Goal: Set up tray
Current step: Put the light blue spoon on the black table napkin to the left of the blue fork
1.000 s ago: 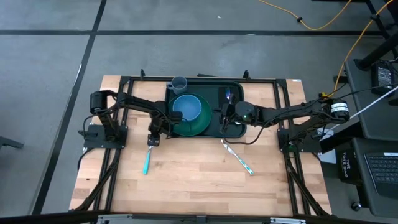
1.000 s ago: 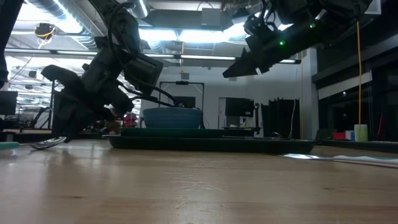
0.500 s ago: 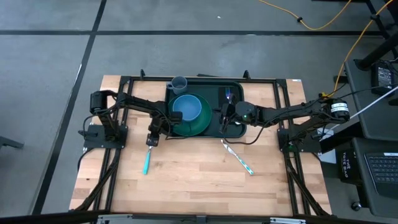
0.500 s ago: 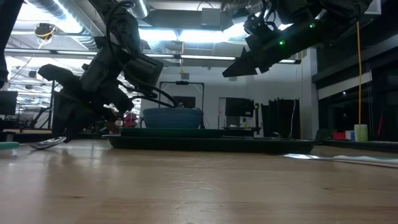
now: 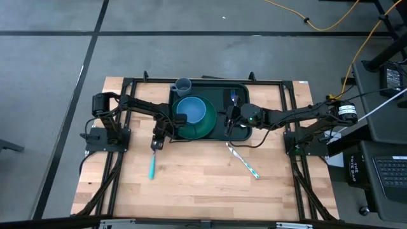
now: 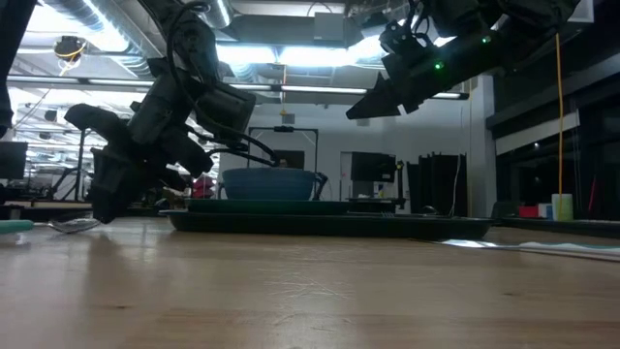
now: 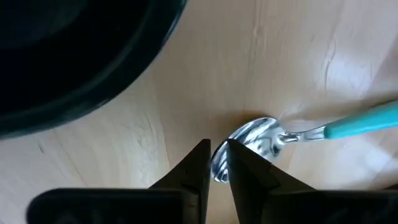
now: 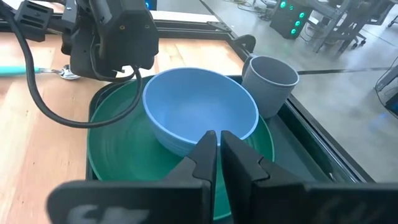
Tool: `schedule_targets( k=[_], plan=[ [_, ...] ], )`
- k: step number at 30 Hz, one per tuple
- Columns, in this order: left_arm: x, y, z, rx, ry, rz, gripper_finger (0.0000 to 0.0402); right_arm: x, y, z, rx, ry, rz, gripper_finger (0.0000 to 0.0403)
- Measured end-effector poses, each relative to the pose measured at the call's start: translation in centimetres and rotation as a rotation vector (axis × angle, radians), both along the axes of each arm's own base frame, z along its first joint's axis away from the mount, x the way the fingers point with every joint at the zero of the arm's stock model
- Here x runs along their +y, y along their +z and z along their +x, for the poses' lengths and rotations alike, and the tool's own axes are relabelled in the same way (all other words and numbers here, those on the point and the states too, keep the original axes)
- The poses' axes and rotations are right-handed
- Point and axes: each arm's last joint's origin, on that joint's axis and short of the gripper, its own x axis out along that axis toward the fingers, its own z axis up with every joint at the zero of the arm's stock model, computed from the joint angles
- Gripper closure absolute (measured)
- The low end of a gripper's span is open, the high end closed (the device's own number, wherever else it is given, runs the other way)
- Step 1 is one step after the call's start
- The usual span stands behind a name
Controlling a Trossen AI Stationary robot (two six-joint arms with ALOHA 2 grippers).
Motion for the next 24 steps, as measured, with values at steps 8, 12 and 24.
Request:
schedule_targets(
  k=[8,12,24],
  plan=[
    [0.0,0.01,0.0,0.01,0.038,0.009,0.0367,0.0,0.0,0.0,-0.001,-0.001,0.002,0.0375],
    [0.0,0.01,0.0,0.013,0.047,0.011,0.0361,0.0,0.0,0.0,-0.001,-0.001,0.002,0.0375],
    [-0.1,0.16,-0.46,0.063,0.049,0.002,0.0357,0.0,0.0,0.0,-0.001,-0.001,0.003,0.0375]
  ],
)
